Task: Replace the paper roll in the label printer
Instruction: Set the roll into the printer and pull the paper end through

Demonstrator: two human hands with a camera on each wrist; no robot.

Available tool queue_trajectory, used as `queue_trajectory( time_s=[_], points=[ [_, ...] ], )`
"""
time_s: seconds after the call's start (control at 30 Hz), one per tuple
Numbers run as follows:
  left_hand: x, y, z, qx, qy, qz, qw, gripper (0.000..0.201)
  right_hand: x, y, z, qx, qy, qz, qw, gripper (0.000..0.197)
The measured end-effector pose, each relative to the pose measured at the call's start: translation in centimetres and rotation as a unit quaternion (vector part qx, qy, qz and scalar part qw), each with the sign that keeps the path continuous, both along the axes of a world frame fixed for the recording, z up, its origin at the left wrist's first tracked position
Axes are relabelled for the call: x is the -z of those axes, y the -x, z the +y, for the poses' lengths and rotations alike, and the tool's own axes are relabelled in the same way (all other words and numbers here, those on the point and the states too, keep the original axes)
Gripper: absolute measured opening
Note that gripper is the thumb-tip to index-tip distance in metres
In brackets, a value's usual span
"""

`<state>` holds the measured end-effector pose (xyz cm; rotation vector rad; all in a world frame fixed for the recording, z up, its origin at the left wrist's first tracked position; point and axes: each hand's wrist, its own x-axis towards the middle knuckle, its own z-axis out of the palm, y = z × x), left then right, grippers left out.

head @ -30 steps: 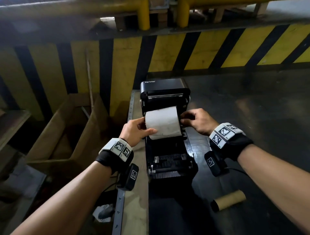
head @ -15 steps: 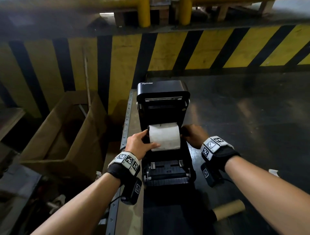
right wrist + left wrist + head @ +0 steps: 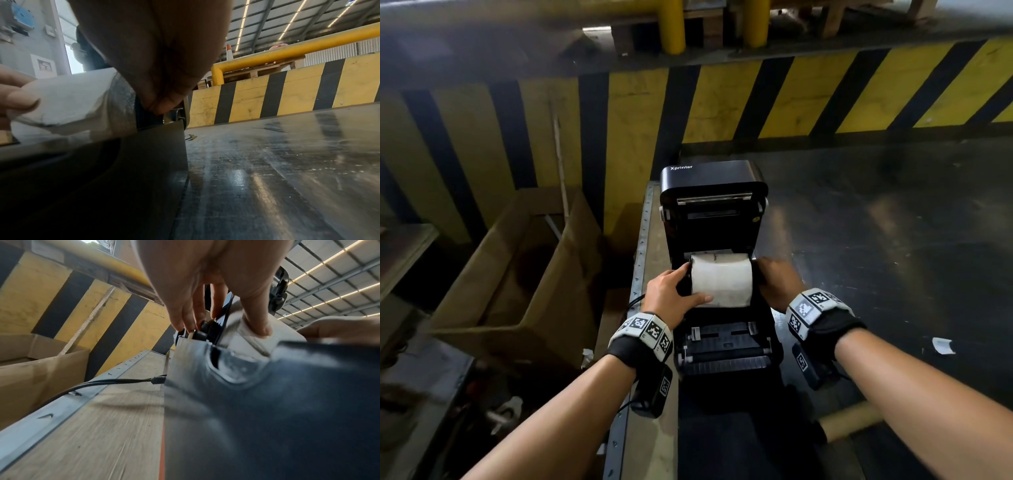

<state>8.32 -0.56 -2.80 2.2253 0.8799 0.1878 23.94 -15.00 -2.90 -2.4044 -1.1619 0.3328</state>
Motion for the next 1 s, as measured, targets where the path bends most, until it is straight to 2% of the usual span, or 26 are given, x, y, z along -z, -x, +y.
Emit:
queue_trajectory(
  time_s=[0.27,0.37,0.53,0.67,0.73,0.8,0.87,1.0],
  points=[
    [0.1,0.1,-0.5,0.014,-0.020,0.012,1.000,0.084,0.0,0.5,-0.2,0.020,-0.010,0.010,1.000,0.032],
    [0.9,0.4,-0.5,0.033,-0.067,0.031,0.997,0.079,0.1,0.7,-0.2,0.017,-0.023,0.017,0.999,0.027],
    [1.4,0.4,-0.3,0.046,-0.119,0.058,0.990,0.084,0.2,1.0,-0.5,0.006,-0.045,0.022,0.999,0.024],
    [1.1,0.3,-0.1,0.046,-0.099,0.067,0.992,0.082,0.1,1.1,-1.0,0.062,-0.048,0.045,0.996,0.023],
    [0.6,0.3,-0.2,0.020,-0.066,0.042,0.997,0.081,0.0,1.1,-1.4,0.091,-0.024,0.077,0.993,0.027],
    [0.2,0.4,-0.2,-0.020,-0.036,0.004,0.999,0.073,0.1,1.2,-1.8,0.091,0.016,0.110,0.990,0.043],
    [-0.1,0.6,-0.3,-0.054,-0.006,-0.022,0.998,0.055,0.5,1.6,-2.0,0.069,0.061,0.132,0.987,0.052],
    [0.0,1.2,-0.8,-0.058,0.026,0.002,0.998,0.031,0.8,2.3,-2.4,0.047,0.073,0.158,0.984,0.032]
  ],
)
